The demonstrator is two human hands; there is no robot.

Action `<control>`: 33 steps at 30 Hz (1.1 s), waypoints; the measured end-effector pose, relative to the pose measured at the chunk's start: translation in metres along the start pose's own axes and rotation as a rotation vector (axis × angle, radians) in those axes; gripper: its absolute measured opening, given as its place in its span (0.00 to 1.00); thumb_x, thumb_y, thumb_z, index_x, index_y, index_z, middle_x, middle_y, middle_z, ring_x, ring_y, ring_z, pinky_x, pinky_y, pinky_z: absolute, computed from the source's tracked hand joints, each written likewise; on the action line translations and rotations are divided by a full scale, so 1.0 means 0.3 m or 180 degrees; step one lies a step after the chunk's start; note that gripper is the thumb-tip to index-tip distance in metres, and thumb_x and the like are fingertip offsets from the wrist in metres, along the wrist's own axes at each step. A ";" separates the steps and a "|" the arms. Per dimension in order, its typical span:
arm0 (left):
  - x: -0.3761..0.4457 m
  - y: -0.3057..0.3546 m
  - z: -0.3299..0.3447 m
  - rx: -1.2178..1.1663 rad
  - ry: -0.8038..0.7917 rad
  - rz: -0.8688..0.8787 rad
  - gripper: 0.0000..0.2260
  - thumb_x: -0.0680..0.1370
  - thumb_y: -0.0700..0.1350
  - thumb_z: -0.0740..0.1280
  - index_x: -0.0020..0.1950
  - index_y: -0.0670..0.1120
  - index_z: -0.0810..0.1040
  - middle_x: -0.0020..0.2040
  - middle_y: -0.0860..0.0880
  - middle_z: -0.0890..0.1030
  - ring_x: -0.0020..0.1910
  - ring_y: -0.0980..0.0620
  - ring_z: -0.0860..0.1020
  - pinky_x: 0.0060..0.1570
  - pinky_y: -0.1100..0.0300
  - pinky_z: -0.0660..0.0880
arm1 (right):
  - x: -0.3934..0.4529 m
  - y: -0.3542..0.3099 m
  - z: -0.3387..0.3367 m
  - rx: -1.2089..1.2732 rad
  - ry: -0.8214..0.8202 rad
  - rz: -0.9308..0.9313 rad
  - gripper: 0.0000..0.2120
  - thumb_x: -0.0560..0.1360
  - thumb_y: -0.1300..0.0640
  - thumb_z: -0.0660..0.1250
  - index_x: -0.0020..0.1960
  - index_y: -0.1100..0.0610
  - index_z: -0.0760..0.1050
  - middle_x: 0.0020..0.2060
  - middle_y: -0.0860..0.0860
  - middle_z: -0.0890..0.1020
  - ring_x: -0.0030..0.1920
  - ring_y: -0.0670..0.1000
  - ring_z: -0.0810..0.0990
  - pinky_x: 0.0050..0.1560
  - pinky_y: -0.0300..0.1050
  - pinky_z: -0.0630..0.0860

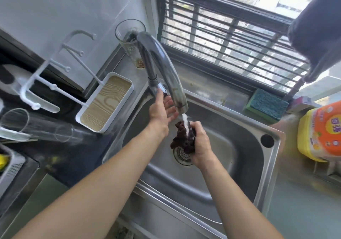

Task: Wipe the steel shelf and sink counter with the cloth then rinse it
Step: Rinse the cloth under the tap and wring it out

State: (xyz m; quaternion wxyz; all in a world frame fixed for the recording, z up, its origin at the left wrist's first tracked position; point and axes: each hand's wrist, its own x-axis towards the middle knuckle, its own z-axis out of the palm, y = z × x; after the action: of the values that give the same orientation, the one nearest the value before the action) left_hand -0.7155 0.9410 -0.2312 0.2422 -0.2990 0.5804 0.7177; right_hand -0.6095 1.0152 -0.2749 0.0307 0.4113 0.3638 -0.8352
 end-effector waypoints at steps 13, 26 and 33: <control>-0.010 0.062 0.022 0.0168 0.0196 -0.0309 0.17 0.82 0.50 0.61 0.33 0.49 0.72 0.27 0.53 0.71 0.21 0.57 0.67 0.23 0.62 0.60 | 0.018 0.061 -0.027 -0.0779 0.0007 -0.0015 0.11 0.74 0.51 0.68 0.51 0.57 0.82 0.50 0.67 0.83 0.52 0.71 0.81 0.49 0.63 0.75; -0.035 0.066 0.066 0.0028 0.0495 -0.0184 0.17 0.84 0.52 0.59 0.35 0.49 0.68 0.23 0.55 0.70 0.20 0.58 0.66 0.23 0.65 0.62 | 0.010 0.086 -0.054 -0.0886 0.0344 -0.0053 0.08 0.67 0.50 0.69 0.44 0.51 0.82 0.40 0.51 0.85 0.42 0.51 0.82 0.39 0.45 0.78; -0.021 0.056 0.041 0.0119 0.0249 -0.0199 0.19 0.83 0.53 0.56 0.38 0.46 0.74 0.27 0.50 0.74 0.27 0.51 0.73 0.25 0.63 0.68 | 0.002 0.091 -0.063 -0.0763 0.0224 -0.0162 0.16 0.71 0.48 0.74 0.54 0.55 0.79 0.43 0.54 0.86 0.40 0.51 0.85 0.36 0.45 0.81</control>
State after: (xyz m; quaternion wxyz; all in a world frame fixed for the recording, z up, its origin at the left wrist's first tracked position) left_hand -0.7246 0.9496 -0.2134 0.2472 -0.3403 0.5931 0.6865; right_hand -0.5879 1.0072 -0.2988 0.0456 0.4244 0.4722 -0.7713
